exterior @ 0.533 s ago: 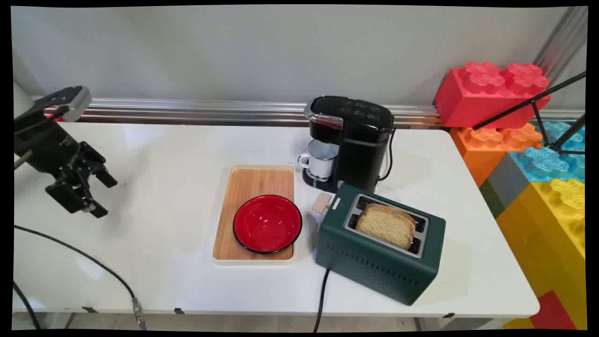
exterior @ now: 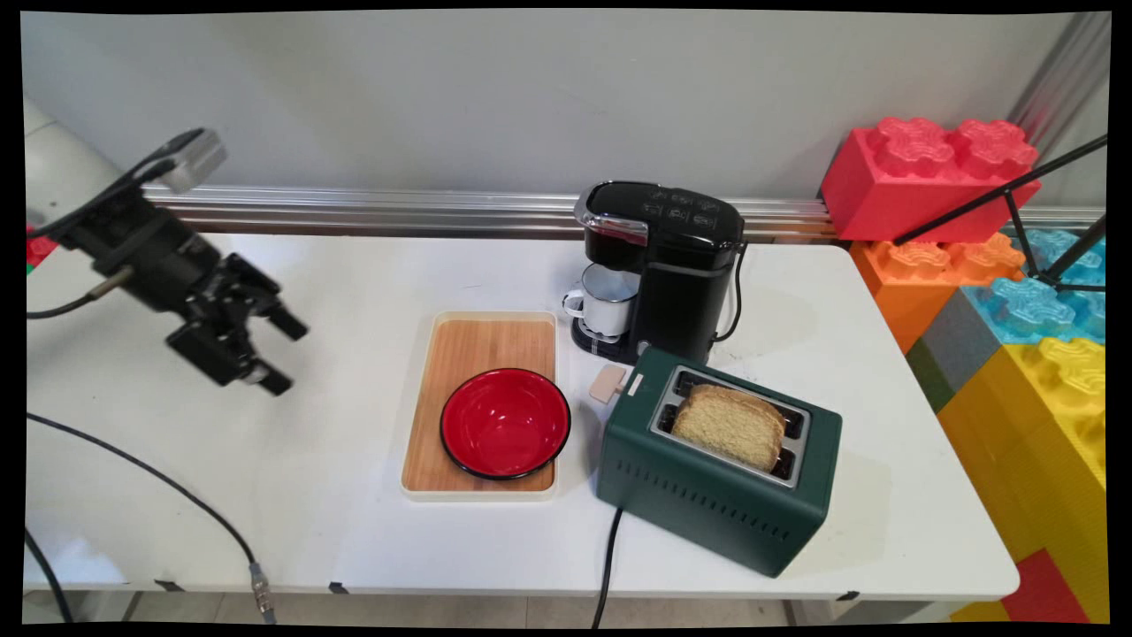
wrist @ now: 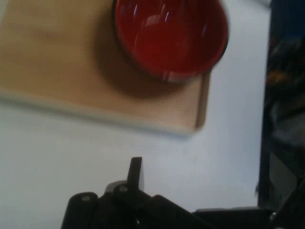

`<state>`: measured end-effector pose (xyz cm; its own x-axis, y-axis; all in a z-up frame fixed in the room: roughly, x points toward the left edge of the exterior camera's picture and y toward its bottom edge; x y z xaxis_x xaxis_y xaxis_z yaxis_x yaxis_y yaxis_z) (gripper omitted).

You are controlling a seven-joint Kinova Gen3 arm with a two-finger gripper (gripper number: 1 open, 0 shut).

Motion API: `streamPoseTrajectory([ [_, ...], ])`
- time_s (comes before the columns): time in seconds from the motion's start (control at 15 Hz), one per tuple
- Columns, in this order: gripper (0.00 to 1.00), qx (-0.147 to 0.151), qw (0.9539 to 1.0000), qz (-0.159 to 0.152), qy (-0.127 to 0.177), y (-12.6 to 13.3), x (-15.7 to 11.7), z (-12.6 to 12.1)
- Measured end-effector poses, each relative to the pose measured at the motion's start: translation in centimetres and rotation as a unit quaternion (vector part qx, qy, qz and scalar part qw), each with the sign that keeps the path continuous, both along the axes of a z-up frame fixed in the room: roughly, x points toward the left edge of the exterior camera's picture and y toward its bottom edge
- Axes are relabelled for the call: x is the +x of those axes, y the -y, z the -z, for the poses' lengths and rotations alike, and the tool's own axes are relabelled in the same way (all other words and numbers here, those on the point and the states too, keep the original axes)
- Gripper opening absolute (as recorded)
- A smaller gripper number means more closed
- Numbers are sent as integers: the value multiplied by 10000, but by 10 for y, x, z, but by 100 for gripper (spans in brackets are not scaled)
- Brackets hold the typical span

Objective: Press the toaster switch

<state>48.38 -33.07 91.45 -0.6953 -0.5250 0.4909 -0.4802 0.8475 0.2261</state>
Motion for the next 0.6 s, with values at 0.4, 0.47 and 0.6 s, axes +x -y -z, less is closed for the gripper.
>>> streamPoseTrajectory([
  [0.4, 100, -520, 9935, 212, -989, 17, -43, -19],
  [0.47, 100, -588, 9920, 270, -1080, 19, -48, -21],
  [0.6, 100, -737, 9895, 382, -1184, 25, -55, -22],
])
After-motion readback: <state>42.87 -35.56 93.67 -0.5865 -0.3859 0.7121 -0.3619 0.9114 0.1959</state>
